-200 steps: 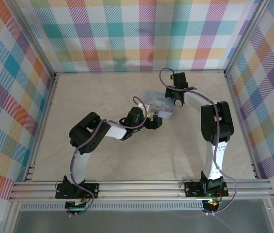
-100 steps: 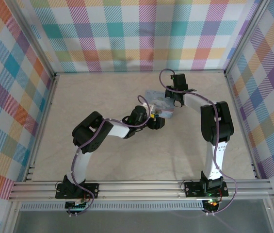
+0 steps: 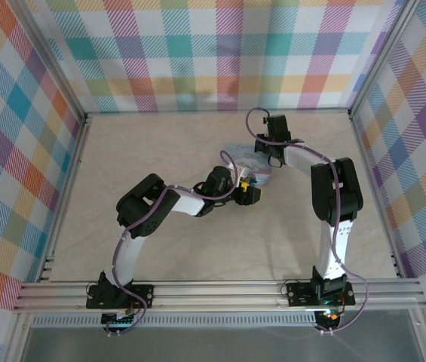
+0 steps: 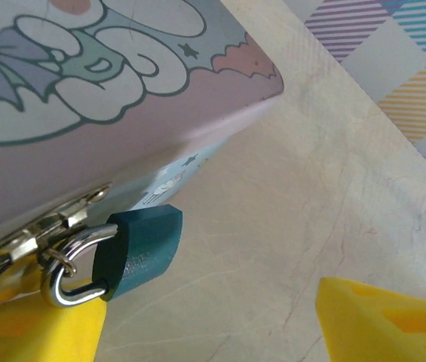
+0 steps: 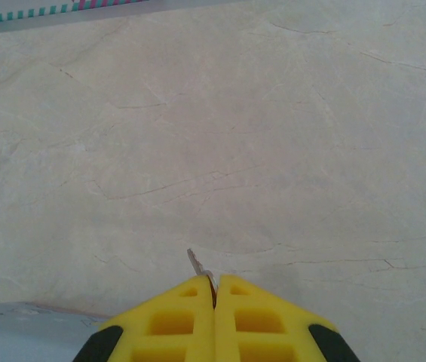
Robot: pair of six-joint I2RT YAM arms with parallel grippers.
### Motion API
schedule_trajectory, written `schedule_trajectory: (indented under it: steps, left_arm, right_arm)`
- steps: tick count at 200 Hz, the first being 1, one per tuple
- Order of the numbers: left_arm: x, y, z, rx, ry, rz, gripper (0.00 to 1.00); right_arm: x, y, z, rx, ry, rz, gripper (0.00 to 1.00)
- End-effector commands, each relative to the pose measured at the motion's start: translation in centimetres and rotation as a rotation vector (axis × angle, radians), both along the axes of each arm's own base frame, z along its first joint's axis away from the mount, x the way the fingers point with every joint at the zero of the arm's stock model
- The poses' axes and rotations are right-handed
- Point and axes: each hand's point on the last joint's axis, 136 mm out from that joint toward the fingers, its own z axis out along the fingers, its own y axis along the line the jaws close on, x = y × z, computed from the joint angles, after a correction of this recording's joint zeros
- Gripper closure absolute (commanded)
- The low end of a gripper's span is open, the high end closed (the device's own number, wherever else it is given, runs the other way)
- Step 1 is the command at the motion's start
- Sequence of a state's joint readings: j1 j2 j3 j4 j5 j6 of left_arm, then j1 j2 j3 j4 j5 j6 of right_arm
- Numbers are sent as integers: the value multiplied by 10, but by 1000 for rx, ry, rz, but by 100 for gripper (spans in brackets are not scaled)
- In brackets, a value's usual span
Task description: Unlock a padlock with a key
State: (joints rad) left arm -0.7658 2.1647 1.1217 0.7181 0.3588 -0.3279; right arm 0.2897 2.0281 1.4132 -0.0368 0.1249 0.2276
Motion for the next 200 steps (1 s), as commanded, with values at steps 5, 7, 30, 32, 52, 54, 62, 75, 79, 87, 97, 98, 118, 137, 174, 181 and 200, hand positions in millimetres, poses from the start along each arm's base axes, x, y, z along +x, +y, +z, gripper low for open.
schedule_trajectory:
  steps: [5, 7, 30, 32, 52, 54, 62, 75, 79, 87, 97, 98, 118, 137, 174, 181, 200]
  left_arm:
    - [-12, -7, -3, -45, 34, 13, 19]
    - [-11, -6, -2, -49, 36, 22, 18]
    - [0, 10, -8, -65, 94, 96, 16]
    - [1, 11, -9, -63, 98, 100, 16]
    - [3, 19, -16, -44, 120, 122, 16]
    - [4, 20, -16, -43, 122, 127, 16]
    - [6, 24, -19, -30, 133, 151, 16]
    - [10, 31, -23, -17, 150, 202, 17]
    - [10, 34, -24, -12, 154, 219, 17]
    - [12, 40, -27, -3, 161, 254, 17]
    - [14, 48, -30, -5, 167, 303, 16]
    - [14, 49, -30, -5, 167, 308, 16]
    - [14, 53, -26, -48, 166, 307, 14]
    - [11, 43, -19, -88, 168, 248, 22]
    - [13, 42, -22, -60, 183, 232, 41]
    - [13, 43, -23, -59, 187, 231, 44]
    - [15, 46, -28, -50, 203, 241, 52]
  right_arm:
    - [-42, 21, -36, 27, 177, 72, 100]
    - [-42, 21, -36, 27, 178, 71, 100]
    - [-43, 22, -33, 27, 171, 74, 100]
    - [-43, 21, -33, 28, 172, 73, 100]
    - [-43, 22, -30, 31, 164, 75, 100]
    - [-44, 21, -30, 32, 165, 75, 100]
    - [-43, 22, -27, 36, 159, 77, 100]
    - [-44, 22, -25, 40, 154, 78, 100]
    - [-44, 23, -24, 39, 151, 78, 100]
    - [-44, 22, -22, 41, 145, 77, 100]
    - [-44, 22, -20, 41, 142, 76, 100]
    - [-44, 22, -20, 40, 141, 76, 100]
    - [-44, 23, -18, 45, 140, 80, 100]
    - [-44, 23, -18, 51, 141, 76, 100]
    - [-44, 23, -14, 54, 133, 77, 100]
    - [-44, 23, -13, 52, 132, 78, 100]
    - [-45, 23, -12, 51, 130, 82, 100]
